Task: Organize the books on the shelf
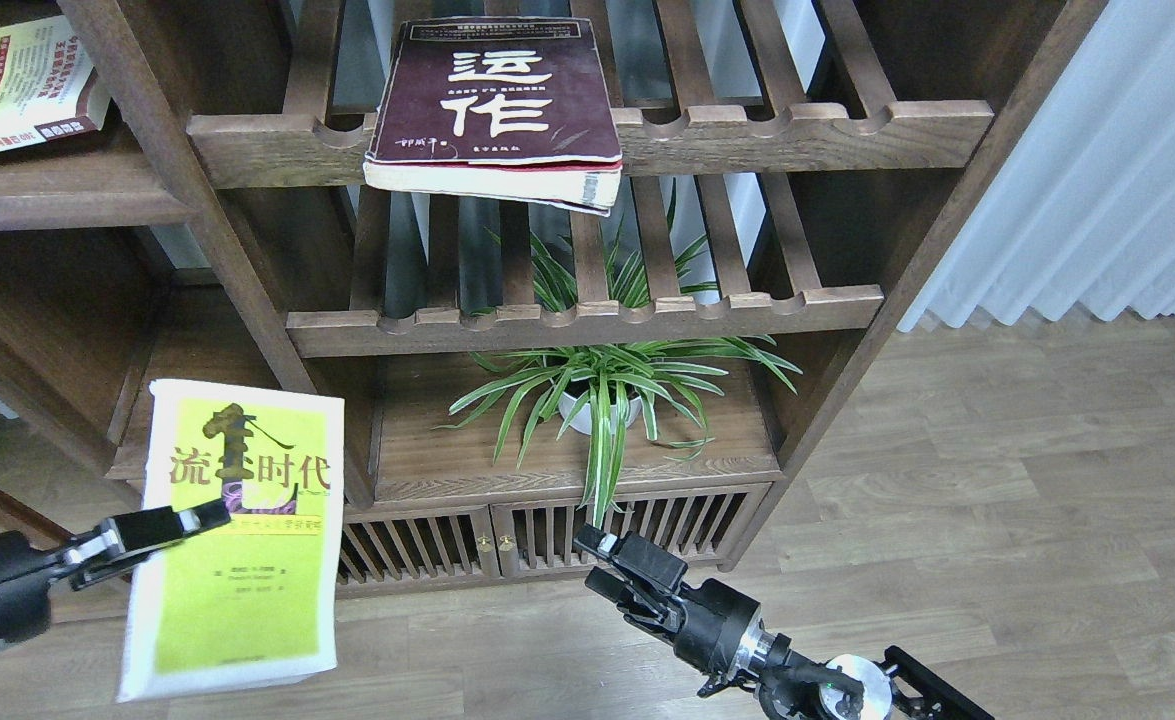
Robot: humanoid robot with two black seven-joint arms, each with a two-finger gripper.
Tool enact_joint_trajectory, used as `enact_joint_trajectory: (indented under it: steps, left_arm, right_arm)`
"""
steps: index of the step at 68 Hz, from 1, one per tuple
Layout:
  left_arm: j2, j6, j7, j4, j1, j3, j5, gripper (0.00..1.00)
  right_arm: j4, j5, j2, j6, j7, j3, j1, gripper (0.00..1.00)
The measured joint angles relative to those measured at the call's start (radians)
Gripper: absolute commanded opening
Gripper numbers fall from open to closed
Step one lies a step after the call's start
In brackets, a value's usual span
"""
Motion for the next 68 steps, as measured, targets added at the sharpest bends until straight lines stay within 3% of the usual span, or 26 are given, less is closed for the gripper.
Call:
enact_joint_trajectory:
  steps: [15,38,53,68]
  left_arm:
    - [0.213,0.0,0.003,-0.065,-0.006,-0.126,0.002,0.0]
    - [0.373,0.0,0.001,-0.051,-0.026,-0.259,0.002,0.0]
    - [0.473,0.0,-0.005,-0.021,-0.129,-0.269,-0.001,0.0]
    - [0.487,0.0,-0.008,0.04,-0.304,-0.221,-0.011,0.0]
  right_arm:
    - [-0.034,0.0,0.0,0.0,0.0,-0.001,0.01,1.0]
    - [-0.05,0.0,0.0,0.0,0.0,0.003,0.03,1.0]
    - [-0.055,0.0,0.0,0.0,0.0,0.004,0.041,1.0]
    - [-0.055,0.0,0.0,0.0,0.0,0.004,0.04,1.0]
